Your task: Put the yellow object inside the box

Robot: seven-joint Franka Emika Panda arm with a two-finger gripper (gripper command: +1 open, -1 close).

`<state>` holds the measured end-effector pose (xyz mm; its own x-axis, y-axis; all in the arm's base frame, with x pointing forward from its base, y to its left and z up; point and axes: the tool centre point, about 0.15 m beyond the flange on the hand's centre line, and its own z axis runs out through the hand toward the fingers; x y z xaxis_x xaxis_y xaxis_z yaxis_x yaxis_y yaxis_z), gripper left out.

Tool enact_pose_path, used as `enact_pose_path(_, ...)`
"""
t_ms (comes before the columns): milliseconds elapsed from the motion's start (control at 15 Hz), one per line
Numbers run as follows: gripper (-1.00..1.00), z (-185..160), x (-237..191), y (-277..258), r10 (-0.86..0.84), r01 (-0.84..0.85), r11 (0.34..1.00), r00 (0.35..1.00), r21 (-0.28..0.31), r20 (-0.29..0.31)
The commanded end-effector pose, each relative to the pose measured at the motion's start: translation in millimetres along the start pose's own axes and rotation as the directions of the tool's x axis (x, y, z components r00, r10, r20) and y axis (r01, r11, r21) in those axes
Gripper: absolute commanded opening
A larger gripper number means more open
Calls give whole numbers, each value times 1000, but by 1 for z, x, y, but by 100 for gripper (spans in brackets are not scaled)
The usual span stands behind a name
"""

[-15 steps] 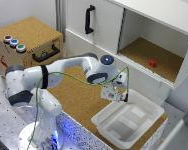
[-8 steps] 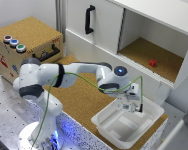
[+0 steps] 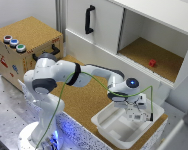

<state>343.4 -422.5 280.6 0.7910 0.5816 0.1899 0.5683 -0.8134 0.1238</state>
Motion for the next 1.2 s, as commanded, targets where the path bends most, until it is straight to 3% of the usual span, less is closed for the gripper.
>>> enact_pose_path(0,-100,57,13,42,4,1,989,999,148,-34)
enact_pose_path(267,-100,68,21,36,-6,5,985,1000,172,8)
enact_pose_path(333,100,67,21,36,-8,7,986,1000,167,6)
enact_pose_path(467,100,57,22,39,18,-15,986,1000,165,-20)
enact_pose_path(1133,100,57,22,39,18,-15,986,1000,165,-20)
